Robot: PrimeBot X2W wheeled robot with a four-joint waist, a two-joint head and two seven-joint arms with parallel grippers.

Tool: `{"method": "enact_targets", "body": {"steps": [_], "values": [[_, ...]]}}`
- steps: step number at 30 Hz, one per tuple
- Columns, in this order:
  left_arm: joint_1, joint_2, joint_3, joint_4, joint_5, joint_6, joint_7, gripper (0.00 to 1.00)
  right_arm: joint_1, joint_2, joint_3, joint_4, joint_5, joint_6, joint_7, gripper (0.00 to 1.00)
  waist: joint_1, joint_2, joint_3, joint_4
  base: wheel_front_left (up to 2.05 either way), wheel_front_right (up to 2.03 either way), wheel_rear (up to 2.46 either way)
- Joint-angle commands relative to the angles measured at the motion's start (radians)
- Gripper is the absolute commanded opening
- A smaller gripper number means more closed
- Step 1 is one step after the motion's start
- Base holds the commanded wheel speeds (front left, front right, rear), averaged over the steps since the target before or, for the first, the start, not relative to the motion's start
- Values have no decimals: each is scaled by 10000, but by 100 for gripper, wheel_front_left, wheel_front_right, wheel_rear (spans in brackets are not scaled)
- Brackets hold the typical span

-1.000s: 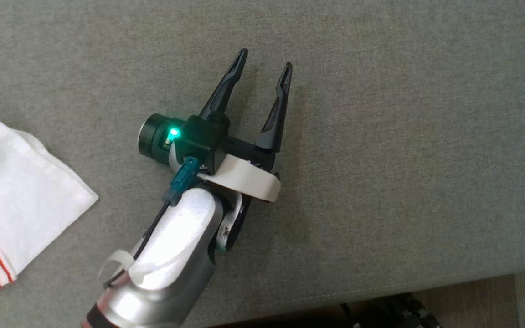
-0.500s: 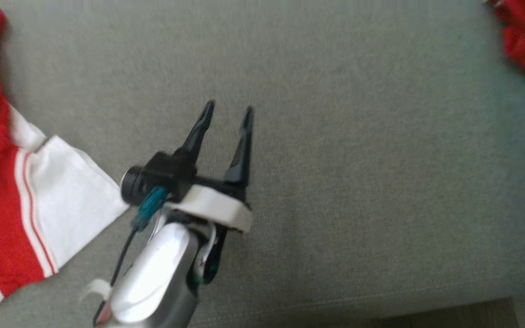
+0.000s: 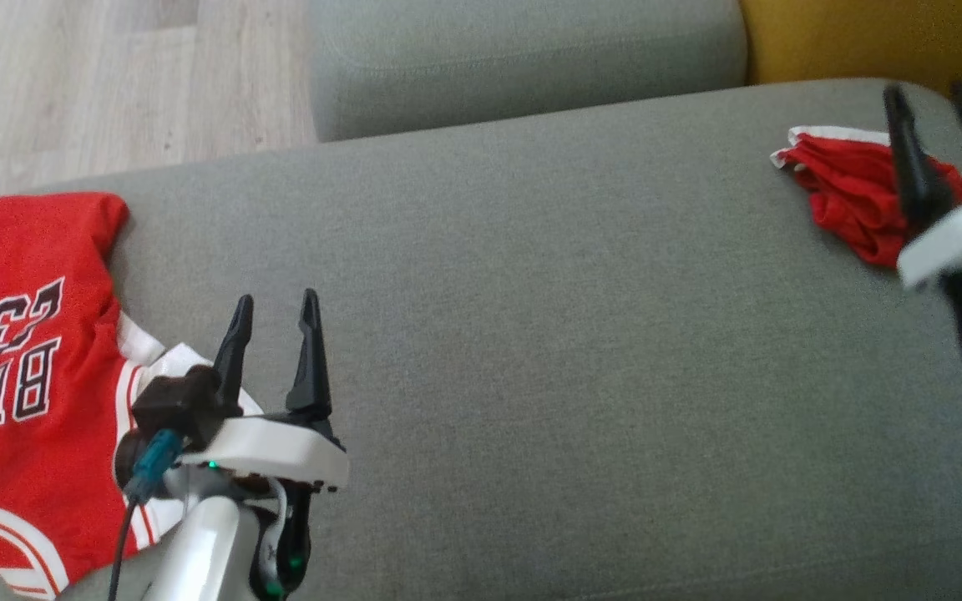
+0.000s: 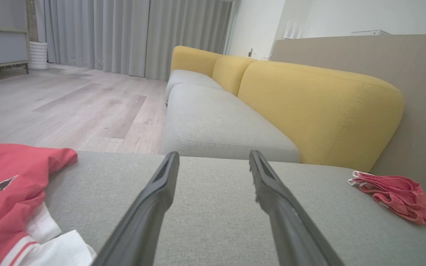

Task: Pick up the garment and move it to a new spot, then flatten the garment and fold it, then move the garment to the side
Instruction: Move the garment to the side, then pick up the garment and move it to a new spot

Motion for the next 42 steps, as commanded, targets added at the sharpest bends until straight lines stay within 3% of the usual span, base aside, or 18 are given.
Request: {"method": "enact_targets", "body": {"steps": [1, 8, 14, 31, 38, 42], "values": [[-292, 112, 471, -314, 157, -13, -49, 100, 749, 205, -562, -524, -387, -7, -106, 100, 2, -1, -158, 47, 0, 0, 0], [88, 9, 1210, -398, 757, -23, -49, 100, 4222, 1512, -3589, -2868, -3112, -7, -107, 100, 2, -1, -213, 230, 0, 0, 0], [240, -48, 1598, -245, 1130, -209, -49, 100, 5869, 2485, -4690, -3987, -4134, -7, -108, 100, 2, -1, -178, 332, 0, 0, 0], [231, -106, 1525, -152, 1058, -276, -49, 100, 6284, 2759, -4938, -4342, -4638, -7, -108, 100, 2, -1, -125, 538, 0, 0, 0], [125, -107, 1517, 44, 1011, -24, -49, 100, 6428, 2868, -4745, -4438, -4539, -7, -73, 100, 2, -1, -81, 1407, 0, 0, 0], [115, -107, 1569, 44, 1016, 94, -49, 100, 6432, 2924, -4489, -4496, -4425, -7, -53, 100, 2, -1, -76, 2358, 0, 0, 0]]}}
